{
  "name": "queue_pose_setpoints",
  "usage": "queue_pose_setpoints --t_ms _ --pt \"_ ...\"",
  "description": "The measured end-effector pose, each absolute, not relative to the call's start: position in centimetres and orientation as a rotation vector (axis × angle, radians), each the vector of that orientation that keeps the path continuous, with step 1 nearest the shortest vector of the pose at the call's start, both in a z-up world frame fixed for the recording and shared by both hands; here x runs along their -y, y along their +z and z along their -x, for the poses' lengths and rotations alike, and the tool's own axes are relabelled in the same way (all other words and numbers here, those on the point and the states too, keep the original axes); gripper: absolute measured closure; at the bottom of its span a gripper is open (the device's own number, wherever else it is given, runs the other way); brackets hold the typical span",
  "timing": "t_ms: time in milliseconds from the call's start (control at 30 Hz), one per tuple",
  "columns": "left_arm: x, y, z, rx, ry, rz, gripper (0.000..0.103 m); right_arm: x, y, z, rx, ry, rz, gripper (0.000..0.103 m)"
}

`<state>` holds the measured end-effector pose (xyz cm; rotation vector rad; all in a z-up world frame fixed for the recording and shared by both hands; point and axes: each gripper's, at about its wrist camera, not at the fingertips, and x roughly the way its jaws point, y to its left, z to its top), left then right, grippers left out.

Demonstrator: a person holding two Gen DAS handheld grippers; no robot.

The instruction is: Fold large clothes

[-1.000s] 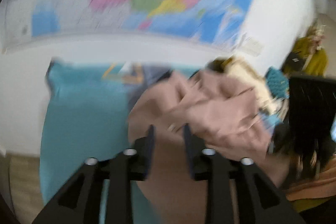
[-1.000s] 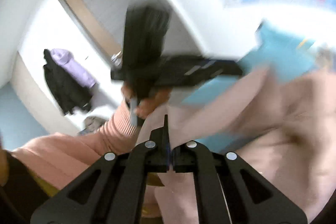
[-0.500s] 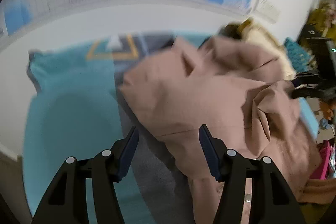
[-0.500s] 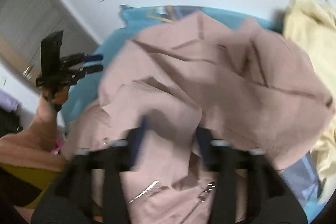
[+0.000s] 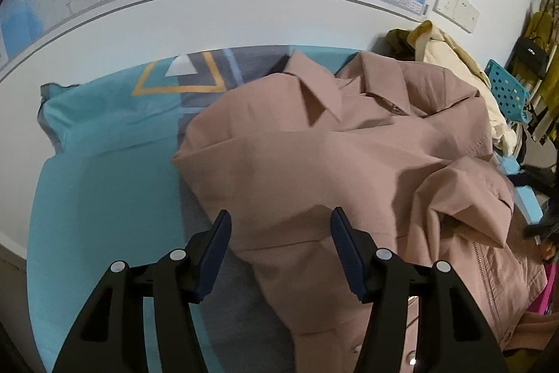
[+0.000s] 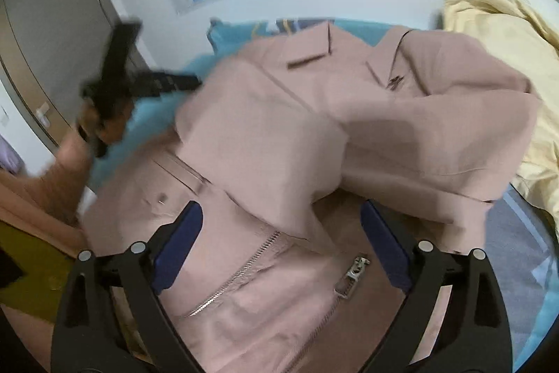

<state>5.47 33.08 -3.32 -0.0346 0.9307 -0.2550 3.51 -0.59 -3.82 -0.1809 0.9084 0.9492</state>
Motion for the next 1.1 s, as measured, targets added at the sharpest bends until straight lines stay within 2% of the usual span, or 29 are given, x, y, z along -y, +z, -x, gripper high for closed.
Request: queue_pose_setpoints --t_ms 67,100,167,233,367,400,433,500,567,633,667,733,867,933,1033,1100 --pt "-32.4 -3.3 -5.5 -0.928 -0.248 0.018 0.047 -0.2 -4.4 -4.1 -0.949 0.972 0.187 0.081" --pt "-32.2 -3.3 -5.5 -0.927 -0.244 0.013 0.048 0.2 -4.0 -4.4 -0.949 0.986 0.174 0.087" --pt "-32.0 -3.2 -5.4 -0.921 -0.24 0.01 0.055 0.9 -2.2 -5.1 -0.917 0.983 0.169 0.089" --pt "-32.0 -3.0 -5.2 -0.906 -0.223 0.012 0.062 2.3 0.4 -6.6 -0.9 0.939 0.157 0.089" --pt "-31.9 -2.9 -5.5 -0.885 -0.191 0.015 0.063 5.2 3.6 -10.2 -0.913 0.836 0.155 0.088" --pt "-31.8 -3.1 -5.6 -0.889 -0.19 0.014 0.063 5.6 3.5 -10.9 -0.919 0.794 0.172 0.084" --pt "-31.6 -3.3 -5.8 -0.895 -0.192 0.014 0.063 5.8 3.2 -11.6 -0.928 0.745 0.2 0.075" --pt "-31.3 -3.8 -6.0 -0.908 -0.16 -0.01 0.063 6.0 1.1 -12.9 -0.993 0.689 0.211 0.066" --pt "-31.0 -4.2 -6.1 -0.917 -0.153 -0.029 0.062 5.9 -1.0 -13.4 -1.043 0.676 0.207 0.049" --pt "-31.0 -4.4 -6.0 -0.924 -0.145 -0.029 0.062 6.1 -2.6 -13.0 -1.047 0.654 0.215 0.043" --pt "-31.1 -4.3 -5.9 -0.923 -0.147 -0.027 0.061 6.2 -3.0 -12.8 -1.045 0.673 0.198 0.036" --pt "-31.3 -4.2 -5.6 -0.923 -0.138 -0.025 0.054 6.7 -3.1 -12.2 -1.021 0.69 0.163 0.027" --pt "-31.0 -3.6 -4.8 -0.904 -0.172 -0.02 0.052 7.4 -3.4 -11.5 -0.958 0.72 0.071 0.025" --pt "-30.3 -3.5 -4.7 -0.891 -0.182 -0.031 0.044 7.3 -3.8 -11.9 -0.926 0.703 0.057 0.026" --pt "-29.3 -3.8 -5.2 -0.906 -0.199 -0.034 0.038 6.4 -4.8 -13.2 -0.907 0.7 0.018 0.025" --pt "-28.8 -4.4 -5.7 -0.928 -0.218 -0.024 0.036 5.9 -5.8 -14.4 -0.928 0.706 -0.018 0.031"
